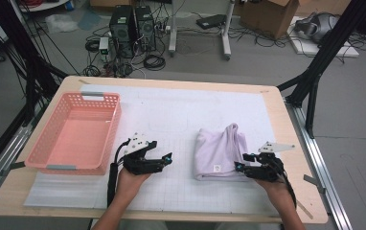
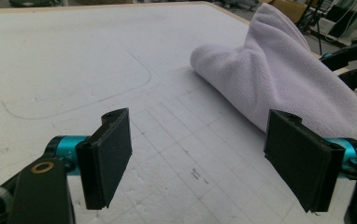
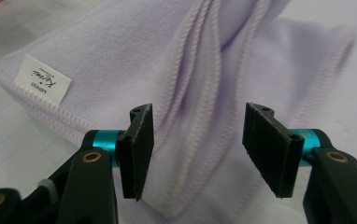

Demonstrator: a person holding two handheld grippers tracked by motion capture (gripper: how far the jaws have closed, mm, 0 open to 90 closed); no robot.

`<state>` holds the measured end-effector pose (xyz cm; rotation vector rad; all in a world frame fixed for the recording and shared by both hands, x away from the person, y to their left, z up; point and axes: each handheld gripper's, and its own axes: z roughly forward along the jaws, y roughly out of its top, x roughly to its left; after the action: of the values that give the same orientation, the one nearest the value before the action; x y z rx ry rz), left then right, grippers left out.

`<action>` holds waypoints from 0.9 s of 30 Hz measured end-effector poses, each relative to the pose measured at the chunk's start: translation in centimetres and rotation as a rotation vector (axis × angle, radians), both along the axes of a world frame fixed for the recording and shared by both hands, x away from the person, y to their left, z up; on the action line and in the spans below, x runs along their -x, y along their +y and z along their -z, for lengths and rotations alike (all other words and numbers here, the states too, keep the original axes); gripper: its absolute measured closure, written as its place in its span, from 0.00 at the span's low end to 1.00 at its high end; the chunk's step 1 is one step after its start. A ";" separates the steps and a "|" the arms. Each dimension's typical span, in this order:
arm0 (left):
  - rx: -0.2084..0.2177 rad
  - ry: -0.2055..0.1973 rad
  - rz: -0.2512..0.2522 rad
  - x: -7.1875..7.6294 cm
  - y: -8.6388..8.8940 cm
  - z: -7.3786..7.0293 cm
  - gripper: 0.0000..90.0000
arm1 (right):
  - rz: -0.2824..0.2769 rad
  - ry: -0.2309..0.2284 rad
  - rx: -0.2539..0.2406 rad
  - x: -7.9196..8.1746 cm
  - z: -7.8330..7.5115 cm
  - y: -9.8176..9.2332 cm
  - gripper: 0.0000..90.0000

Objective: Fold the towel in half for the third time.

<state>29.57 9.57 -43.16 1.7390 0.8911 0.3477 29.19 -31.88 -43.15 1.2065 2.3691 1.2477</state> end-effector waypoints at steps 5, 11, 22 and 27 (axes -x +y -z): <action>0.001 -0.005 -0.001 0.0 0.3 -0.1 0.27 | -0.015 0.021 0.047 -0.2 -0.2 0.5 0.93; 0.002 -0.005 -0.016 0.0 0.8 -0.1 0.28 | 0.060 0.004 0.102 1.6 -1.5 -1.3 0.93; -0.013 -0.003 -0.019 0.1 0.8 0.0 0.28 | 0.117 -0.070 0.091 1.1 -3.1 -1.4 0.64; -0.011 -0.002 -0.018 0.1 1.0 0.0 0.28 | 0.038 -0.099 0.114 -1.4 -3.3 1.9 0.74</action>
<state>29.44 10.53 -43.20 1.7413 0.9055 0.3661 30.58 -29.98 -39.86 1.1239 2.3012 1.1178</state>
